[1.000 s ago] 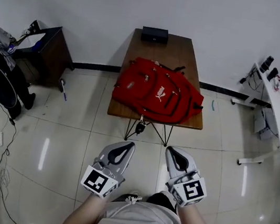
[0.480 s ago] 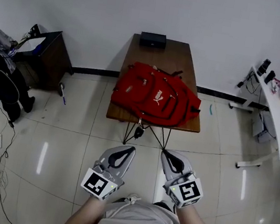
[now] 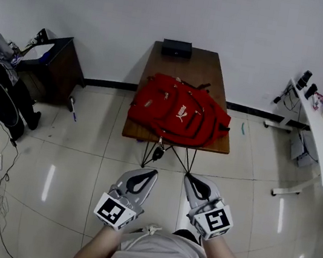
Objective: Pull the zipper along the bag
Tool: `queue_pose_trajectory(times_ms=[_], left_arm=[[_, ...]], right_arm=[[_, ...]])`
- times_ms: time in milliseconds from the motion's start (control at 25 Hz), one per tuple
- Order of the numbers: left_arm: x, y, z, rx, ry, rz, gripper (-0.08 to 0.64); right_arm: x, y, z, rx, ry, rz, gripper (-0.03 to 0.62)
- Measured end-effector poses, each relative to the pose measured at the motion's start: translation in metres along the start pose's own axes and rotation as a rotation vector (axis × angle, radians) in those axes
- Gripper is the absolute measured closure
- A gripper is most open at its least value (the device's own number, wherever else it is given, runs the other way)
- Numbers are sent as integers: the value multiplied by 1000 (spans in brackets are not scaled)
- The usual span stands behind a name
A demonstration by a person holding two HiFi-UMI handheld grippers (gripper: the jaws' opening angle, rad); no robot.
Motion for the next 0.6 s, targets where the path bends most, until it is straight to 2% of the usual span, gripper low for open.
queue_pose_trajectory(times_ms=[600], left_arm=[[-1, -2, 0, 2, 11, 16, 554]], right_arm=[[2, -6, 5, -7, -9, 4, 586]])
Point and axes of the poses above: the fingertips, and each gripper's own axes: z backward along the fingers, x to its right, y out of its top, the point moved 6 cm from there along z, backward along the fingers, and after that the axes turned 13 degrees about -y, right-handed, at the moved point
